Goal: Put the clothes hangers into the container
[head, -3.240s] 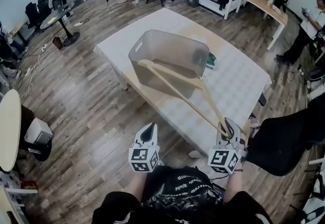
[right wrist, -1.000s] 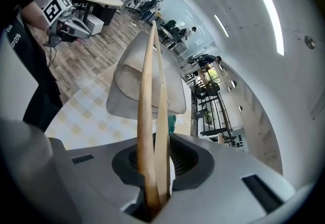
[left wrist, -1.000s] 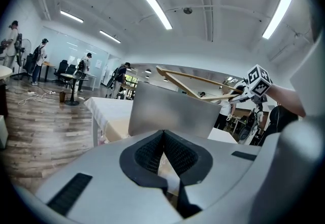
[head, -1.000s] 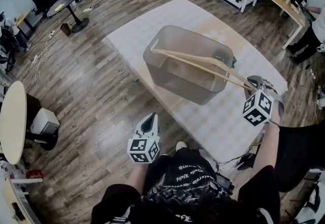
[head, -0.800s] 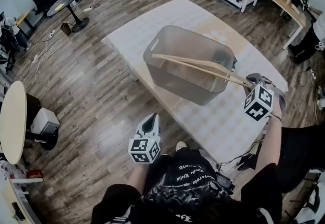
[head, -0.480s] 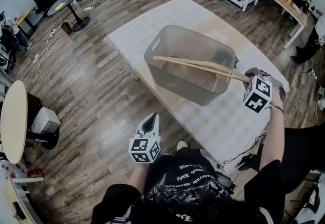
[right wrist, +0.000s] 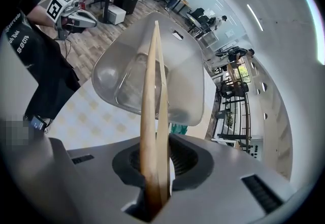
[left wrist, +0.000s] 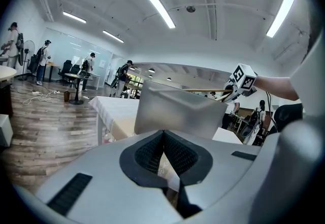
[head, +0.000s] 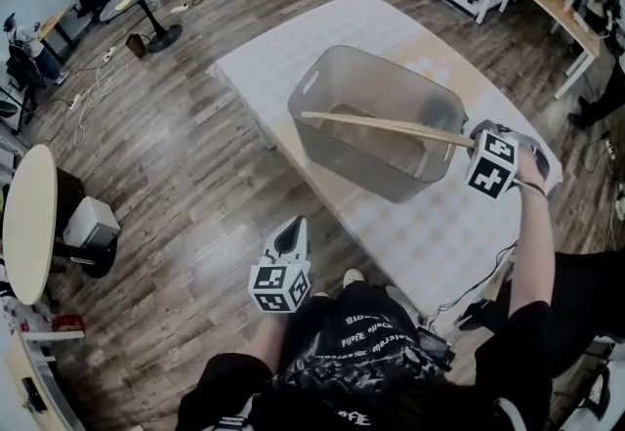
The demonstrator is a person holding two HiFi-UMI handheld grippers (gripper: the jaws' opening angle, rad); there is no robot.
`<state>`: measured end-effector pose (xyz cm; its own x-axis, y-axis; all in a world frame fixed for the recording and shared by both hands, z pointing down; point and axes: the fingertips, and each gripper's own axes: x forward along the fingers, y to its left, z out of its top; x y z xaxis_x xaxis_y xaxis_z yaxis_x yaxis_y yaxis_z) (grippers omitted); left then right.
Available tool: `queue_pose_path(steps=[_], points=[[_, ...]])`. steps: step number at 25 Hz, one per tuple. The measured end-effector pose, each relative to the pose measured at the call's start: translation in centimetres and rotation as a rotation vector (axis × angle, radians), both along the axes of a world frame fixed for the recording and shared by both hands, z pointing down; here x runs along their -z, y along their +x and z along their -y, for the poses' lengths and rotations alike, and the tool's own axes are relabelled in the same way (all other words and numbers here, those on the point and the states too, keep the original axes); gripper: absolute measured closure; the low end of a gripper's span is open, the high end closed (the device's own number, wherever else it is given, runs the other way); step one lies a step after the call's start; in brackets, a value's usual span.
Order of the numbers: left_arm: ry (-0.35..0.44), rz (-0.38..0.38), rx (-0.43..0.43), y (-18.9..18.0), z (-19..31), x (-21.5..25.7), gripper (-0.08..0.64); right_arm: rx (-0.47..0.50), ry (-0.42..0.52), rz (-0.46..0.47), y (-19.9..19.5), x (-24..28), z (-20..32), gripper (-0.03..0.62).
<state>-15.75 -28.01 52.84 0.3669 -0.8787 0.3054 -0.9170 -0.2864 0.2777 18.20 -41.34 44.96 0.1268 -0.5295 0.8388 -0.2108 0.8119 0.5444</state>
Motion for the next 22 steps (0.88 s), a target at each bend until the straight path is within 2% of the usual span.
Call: queue_pose_path(steps=[11, 22], points=[[-0.002, 0.008, 0.026, -0.8, -0.6, -0.2, 0.540, 0.050, -0.060, -0.041, -1.6, -1.4, 1.4, 0.528], [-0.009, 0.020, -0.002, 0.3, -0.6, -0.8, 0.540, 0.082, -0.092, -0.094, -1.4, -1.1, 2.0, 0.528]])
